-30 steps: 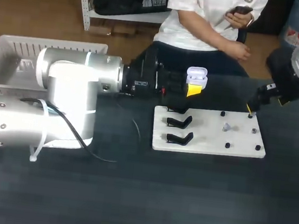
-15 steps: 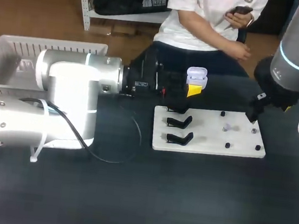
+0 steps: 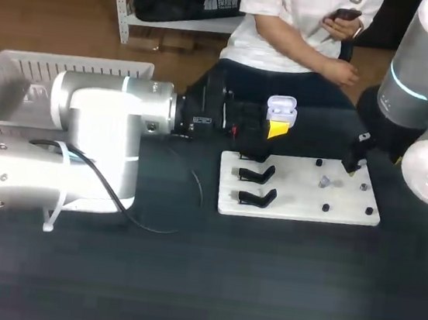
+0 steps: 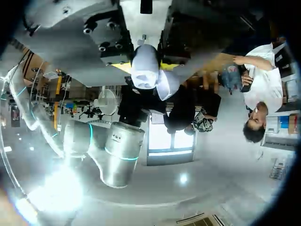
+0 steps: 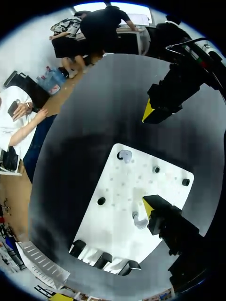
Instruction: Pick up each earbud case from the left stands, insert the matching earbuds, close the lid, and place the case in the box.
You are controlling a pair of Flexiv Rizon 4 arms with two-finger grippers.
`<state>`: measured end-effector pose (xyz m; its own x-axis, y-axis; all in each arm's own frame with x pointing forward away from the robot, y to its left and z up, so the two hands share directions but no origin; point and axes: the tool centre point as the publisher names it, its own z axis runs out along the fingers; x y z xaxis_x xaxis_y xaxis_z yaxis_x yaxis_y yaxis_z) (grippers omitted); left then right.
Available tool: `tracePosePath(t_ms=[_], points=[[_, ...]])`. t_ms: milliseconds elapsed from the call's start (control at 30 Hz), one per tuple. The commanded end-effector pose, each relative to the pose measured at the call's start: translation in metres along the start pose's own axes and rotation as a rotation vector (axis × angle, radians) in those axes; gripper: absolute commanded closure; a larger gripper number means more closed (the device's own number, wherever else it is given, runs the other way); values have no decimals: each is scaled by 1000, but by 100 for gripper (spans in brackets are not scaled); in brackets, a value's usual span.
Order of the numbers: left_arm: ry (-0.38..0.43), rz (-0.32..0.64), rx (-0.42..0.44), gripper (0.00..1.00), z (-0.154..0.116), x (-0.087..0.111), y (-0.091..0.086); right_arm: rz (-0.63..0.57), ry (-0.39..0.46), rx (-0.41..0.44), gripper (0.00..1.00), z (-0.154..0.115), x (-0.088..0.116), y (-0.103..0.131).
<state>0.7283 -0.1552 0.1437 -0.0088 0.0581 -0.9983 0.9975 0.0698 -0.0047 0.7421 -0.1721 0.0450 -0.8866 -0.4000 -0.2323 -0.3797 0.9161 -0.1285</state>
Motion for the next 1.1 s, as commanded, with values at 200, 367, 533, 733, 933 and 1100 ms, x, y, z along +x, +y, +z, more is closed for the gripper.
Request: tracePosePath(t_ms=[200,367,533,733,933,1100], points=[[-6,5,-12,100,0,1,-3,-3,54,-11,5,14,-13,1],[-6,5,-12,100,0,1,-3,-9,62,-10,15,21,-17,-2],[-6,5,-12,100,0,1,-3,1,69,-15,48,24,-18,-3],[-6,5,-12,100,0,1,-3,12,68,-14,50,26,-18,0],[-6,5,-12,100,0,1,-3,17,70,-10,54,25,-18,-2],[-6,5,-12,100,0,1,-3,15,75,-4,54,26,-19,-5]])
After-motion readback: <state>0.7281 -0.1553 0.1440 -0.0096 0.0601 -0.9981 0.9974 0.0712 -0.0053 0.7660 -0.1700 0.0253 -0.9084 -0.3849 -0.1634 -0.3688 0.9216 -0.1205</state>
